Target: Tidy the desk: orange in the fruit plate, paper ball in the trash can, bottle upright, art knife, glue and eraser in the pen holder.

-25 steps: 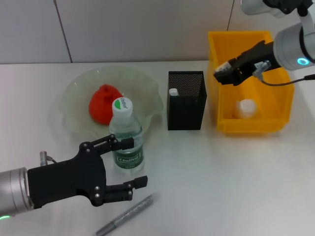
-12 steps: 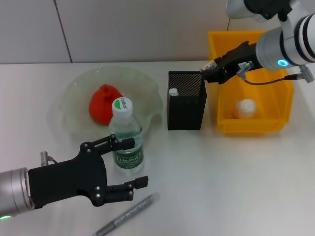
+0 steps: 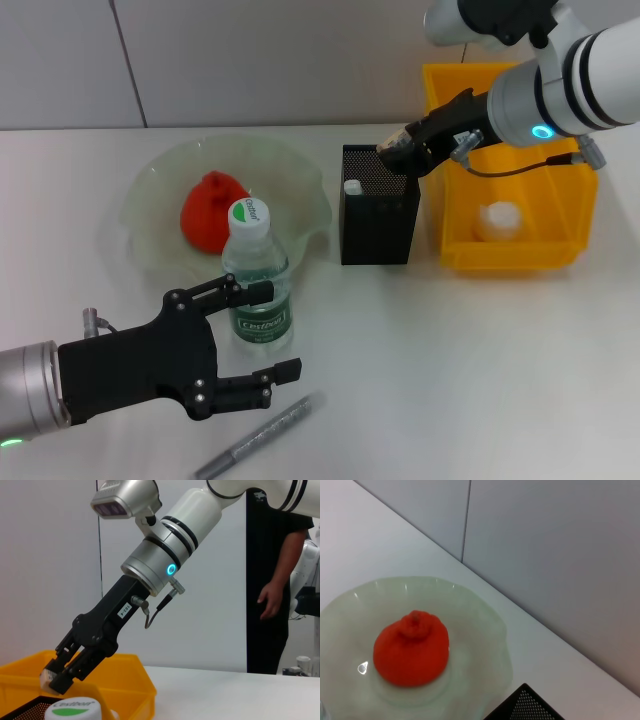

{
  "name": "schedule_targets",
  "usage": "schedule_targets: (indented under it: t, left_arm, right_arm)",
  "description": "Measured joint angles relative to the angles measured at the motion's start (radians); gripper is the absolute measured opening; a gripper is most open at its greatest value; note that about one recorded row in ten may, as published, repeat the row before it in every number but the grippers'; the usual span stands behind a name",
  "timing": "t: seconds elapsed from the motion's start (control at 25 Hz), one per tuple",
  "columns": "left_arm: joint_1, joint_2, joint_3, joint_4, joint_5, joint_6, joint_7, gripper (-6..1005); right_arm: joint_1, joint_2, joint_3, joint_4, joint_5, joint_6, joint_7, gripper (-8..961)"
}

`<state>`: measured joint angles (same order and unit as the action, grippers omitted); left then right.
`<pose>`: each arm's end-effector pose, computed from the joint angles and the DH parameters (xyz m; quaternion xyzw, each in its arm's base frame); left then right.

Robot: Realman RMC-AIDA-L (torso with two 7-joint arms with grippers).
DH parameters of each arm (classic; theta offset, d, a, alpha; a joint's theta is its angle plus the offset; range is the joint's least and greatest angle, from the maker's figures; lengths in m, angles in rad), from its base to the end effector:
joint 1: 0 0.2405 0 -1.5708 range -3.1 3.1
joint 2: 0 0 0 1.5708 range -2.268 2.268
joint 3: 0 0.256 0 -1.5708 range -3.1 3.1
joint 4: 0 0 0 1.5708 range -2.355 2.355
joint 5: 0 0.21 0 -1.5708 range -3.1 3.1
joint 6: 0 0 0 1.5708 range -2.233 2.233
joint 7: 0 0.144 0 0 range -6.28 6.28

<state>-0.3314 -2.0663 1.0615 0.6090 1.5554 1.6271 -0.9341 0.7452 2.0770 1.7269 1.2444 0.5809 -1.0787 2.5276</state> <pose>-0.2628 0.2729 -0.0195 -0.9338 -0.0496 -0.3258 0.1391 0.1137 0.4279 -0.0046 -0.9253 0.2104 -0.0340 0.3136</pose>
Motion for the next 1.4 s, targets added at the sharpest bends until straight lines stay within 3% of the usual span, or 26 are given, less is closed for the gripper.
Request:
schedule_targets:
  t: [0.52,0.64,0.88,1.04,1.2,1.4]
  left_arm:
    - [0.0,0.0,-0.002,0.0,0.0,0.002,0.0,830]
    - [0.0,0.0,-0.003,0.0,0.0,0.002,0.0,830]
    - [0.0,0.0,-0.005,0.0,0.0,0.001,0.0,830]
    - [0.001,0.0,-0.005,0.0,0.0,0.001,0.0,830]
    - [0.002,0.0,-0.005,0.0,0.0,0.0,0.0,830]
    - [0.005,0.0,-0.007,0.0,0.0,0.0,0.0,830]
  right_arm:
    - [0.006,0.0,0.0,-0.03,0.002,0.037,-0.002,433]
    - [0.007,0.0,0.0,-0.03,0.002,0.037,-0.003,620]
    - [-0.004,0.0,0.009,-0.014,0.067,0.037,-0.043,649]
    - [-0.052,0.0,0.013,0.036,0.153,0.064,-0.107,669]
    - [-0.096,0.0,0.013,0.076,0.21,0.103,-0.143,763]
    - [-0.205,0.0,0.016,0.166,0.344,0.162,-0.222,810]
